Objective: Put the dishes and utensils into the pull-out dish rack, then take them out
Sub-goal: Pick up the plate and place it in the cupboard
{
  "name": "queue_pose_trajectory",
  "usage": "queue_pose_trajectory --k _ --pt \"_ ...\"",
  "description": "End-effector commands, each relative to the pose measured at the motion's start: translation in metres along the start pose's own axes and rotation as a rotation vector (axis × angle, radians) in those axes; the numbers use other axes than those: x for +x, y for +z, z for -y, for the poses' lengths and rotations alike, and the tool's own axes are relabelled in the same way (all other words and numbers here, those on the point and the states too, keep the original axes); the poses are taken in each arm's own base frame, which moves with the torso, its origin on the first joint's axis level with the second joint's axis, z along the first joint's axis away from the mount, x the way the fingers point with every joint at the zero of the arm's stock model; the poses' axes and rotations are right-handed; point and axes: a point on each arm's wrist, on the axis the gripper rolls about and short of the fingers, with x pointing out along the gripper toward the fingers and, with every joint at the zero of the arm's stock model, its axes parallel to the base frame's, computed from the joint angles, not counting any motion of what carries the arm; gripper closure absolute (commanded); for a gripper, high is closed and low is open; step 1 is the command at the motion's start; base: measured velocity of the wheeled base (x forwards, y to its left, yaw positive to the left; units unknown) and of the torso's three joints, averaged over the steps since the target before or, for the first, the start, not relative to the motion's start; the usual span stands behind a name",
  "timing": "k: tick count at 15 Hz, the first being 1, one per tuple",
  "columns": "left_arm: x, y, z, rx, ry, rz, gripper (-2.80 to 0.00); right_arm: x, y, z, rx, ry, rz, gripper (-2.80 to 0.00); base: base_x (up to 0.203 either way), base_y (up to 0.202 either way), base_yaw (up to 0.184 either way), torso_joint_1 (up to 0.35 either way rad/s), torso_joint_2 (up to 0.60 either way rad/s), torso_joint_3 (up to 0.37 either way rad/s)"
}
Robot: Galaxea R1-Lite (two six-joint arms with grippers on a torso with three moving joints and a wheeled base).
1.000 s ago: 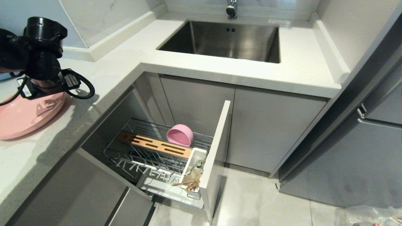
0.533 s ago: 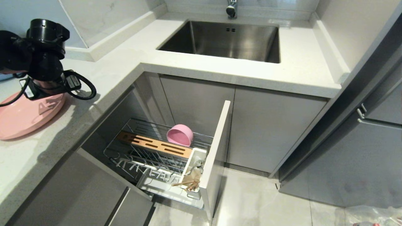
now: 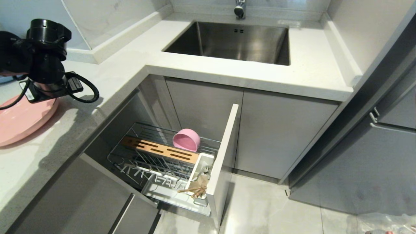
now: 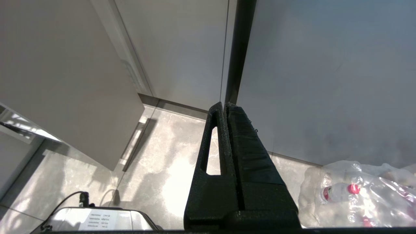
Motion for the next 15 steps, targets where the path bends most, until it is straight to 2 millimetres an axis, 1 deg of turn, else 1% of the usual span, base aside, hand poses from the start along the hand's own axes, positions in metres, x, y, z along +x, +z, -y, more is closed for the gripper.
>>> queue_pose_trajectory --k 1,4,6,8,10,13,15 --pt "-0.001 0.0 -0.001 -0.002 0.004 -0.001 0.0 0.0 0.0 0.0 -0.001 0.0 0.0 0.0 0.0 0.0 0.0 0.0 0.0 0.0" --pt "-0.007 0.004 -0.005 -0.017 -0.003 0.012 0.0 0.0 0.0 0.0 -0.001 0.001 0.0 0.0 0.0 0.0 0.0 0.0 0.0 0.0" --pt "-0.018 0.011 -0.012 -0.05 -0.012 0.033 0.0 0.0 0.0 0.0 0.0 0.001 0.0 0.0 0.0 0.0 0.0 0.0 0.0 0.0" --pt "-0.039 0.022 -0.026 -0.097 -0.034 0.075 0.0 0.0 0.0 0.0 0.0 0.001 0.0 0.0 0.0 0.0 0.0 0.0 0.0 0.0" --pt "-0.067 0.036 -0.044 -0.181 -0.092 0.125 0.0 0.0 0.0 0.0 0.0 0.001 0.0 0.0 0.0 0.0 0.0 0.0 0.0 0.0" --pt "-0.11 0.053 -0.068 -0.326 -0.251 0.199 0.0 0.0 0.0 0.0 -0.001 0.001 0.0 0.0 0.0 0.0 0.0 0.0 0.0 0.0" --pt "-0.136 0.056 -0.079 -0.393 -0.391 0.199 0.0 0.0 0.0 0.0 -0.001 0.001 0.0 0.0 0.0 0.0 0.0 0.0 0.0 0.0"
